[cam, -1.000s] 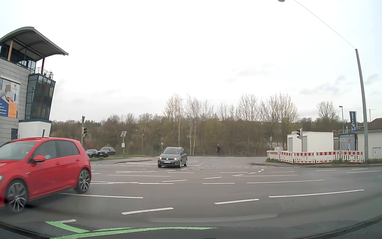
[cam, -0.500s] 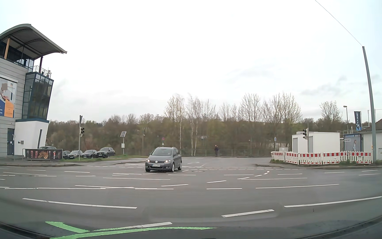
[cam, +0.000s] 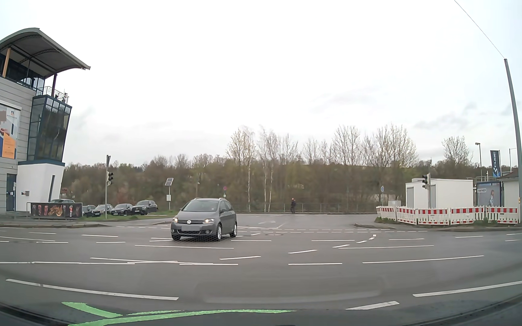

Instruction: Follow the waypoints while adhering to traffic rules and regulations

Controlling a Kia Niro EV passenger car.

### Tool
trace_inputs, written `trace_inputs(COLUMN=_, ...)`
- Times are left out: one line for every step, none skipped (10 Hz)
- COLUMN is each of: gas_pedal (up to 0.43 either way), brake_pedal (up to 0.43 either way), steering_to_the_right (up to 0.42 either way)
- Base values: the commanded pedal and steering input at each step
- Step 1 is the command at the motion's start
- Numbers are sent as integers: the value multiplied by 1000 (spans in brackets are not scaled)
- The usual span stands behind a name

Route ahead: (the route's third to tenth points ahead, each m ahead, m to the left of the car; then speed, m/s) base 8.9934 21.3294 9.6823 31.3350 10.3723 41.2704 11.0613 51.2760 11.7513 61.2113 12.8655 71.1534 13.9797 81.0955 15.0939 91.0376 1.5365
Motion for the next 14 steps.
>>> trace_inputs(gas_pedal=0, brake_pedal=140, steering_to_the_right=-58)
trace_inputs(gas_pedal=0, brake_pedal=122, steering_to_the_right=-61)
trace_inputs(gas_pedal=0, brake_pedal=0, steering_to_the_right=-63)
trace_inputs(gas_pedal=0, brake_pedal=0, steering_to_the_right=-64)
trace_inputs(gas_pedal=0, brake_pedal=0, steering_to_the_right=-65)
trace_inputs(gas_pedal=0, brake_pedal=0, steering_to_the_right=-65)
trace_inputs(gas_pedal=0, brake_pedal=0, steering_to_the_right=-66)
trace_inputs(gas_pedal=0, brake_pedal=0, steering_to_the_right=-67)
trace_inputs(gas_pedal=0, brake_pedal=0, steering_to_the_right=-71)
trace_inputs(gas_pedal=0, brake_pedal=0, steering_to_the_right=-75)
trace_inputs(gas_pedal=47, brake_pedal=0, steering_to_the_right=-79)
trace_inputs(gas_pedal=98, brake_pedal=0, steering_to_the_right=-82)
trace_inputs(gas_pedal=138, brake_pedal=0, steering_to_the_right=-85)
trace_inputs(gas_pedal=169, brake_pedal=0, steering_to_the_right=-93)
